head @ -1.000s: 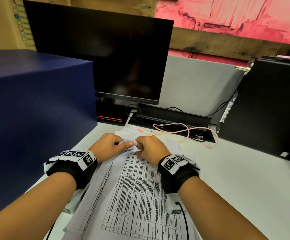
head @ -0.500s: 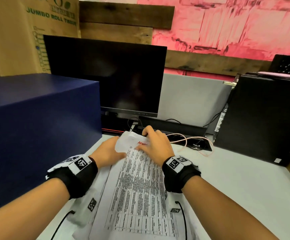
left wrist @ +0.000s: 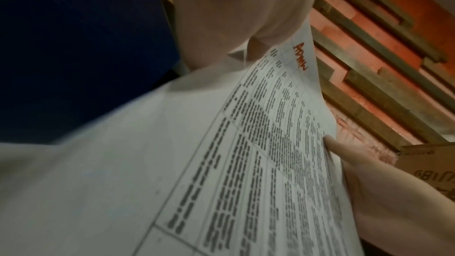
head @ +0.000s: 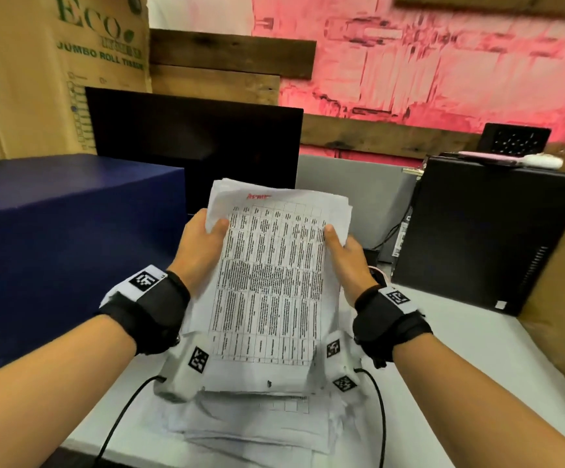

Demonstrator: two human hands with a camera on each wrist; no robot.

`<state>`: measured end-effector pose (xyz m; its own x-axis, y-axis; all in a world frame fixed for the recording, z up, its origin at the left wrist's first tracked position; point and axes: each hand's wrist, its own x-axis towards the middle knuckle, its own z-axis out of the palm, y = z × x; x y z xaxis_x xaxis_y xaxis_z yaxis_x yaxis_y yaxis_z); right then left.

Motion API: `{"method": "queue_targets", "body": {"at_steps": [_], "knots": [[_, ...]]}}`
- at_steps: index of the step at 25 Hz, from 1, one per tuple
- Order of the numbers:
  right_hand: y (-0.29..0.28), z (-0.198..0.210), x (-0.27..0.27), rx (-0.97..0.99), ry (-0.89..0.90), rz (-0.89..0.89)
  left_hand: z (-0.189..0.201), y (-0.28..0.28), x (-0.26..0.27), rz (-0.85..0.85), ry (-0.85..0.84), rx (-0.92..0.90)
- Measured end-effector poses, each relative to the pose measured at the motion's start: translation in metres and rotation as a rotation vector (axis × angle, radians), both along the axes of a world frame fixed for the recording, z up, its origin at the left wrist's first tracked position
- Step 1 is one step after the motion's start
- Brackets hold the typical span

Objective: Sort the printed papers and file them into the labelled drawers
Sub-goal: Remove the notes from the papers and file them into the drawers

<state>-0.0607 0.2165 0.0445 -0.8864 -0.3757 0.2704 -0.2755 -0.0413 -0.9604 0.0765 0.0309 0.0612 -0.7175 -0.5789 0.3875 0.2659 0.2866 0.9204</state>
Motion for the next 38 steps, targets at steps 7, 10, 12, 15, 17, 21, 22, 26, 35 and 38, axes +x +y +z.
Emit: {"method": "queue_targets", "body": {"at_steps": [7, 10, 12, 15, 17, 21, 22, 26, 35, 38], "knots": [[-0.018, 0.066, 0.025, -0.313, 0.235, -0.156, 0.033, -0.001, 0.005, -0.072, 0.180, 0.120], [-0.022, 0.045, 0.027, -0.251, 0.232, -0.119, 0.020, -0.006, 0.007, -0.050, 0.140, 0.128], [-0.020, 0.017, 0.028, -0.122, 0.196, -0.146, -0.003, -0.009, 0.008, -0.024, 0.036, 0.109], [-0.015, -0.013, 0.032, -0.056, 0.123, -0.284, -0.035, -0.009, 0.006, -0.029, -0.071, 0.154], [-0.016, -0.017, 0.036, -0.074, 0.114, -0.361, -0.041, -0.005, 0.004, -0.019, -0.079, 0.157], [-0.023, -0.003, 0.038, -0.132, 0.181, -0.426, -0.020, 0.003, -0.001, -0.009, 0.010, 0.182], [-0.023, -0.001, 0.038, -0.128, 0.187, -0.430, -0.017, 0.004, -0.001, -0.005, 0.022, 0.204], [-0.021, -0.025, 0.042, -0.077, 0.101, -0.355, -0.043, 0.007, 0.005, -0.019, -0.029, 0.285], [-0.016, -0.035, 0.036, -0.023, 0.150, -0.377, -0.021, 0.000, 0.006, -0.037, -0.020, 0.158], [-0.010, -0.045, 0.039, -0.004, 0.182, -0.377, 0.012, -0.002, 0.007, -0.042, 0.069, 0.050]]}}
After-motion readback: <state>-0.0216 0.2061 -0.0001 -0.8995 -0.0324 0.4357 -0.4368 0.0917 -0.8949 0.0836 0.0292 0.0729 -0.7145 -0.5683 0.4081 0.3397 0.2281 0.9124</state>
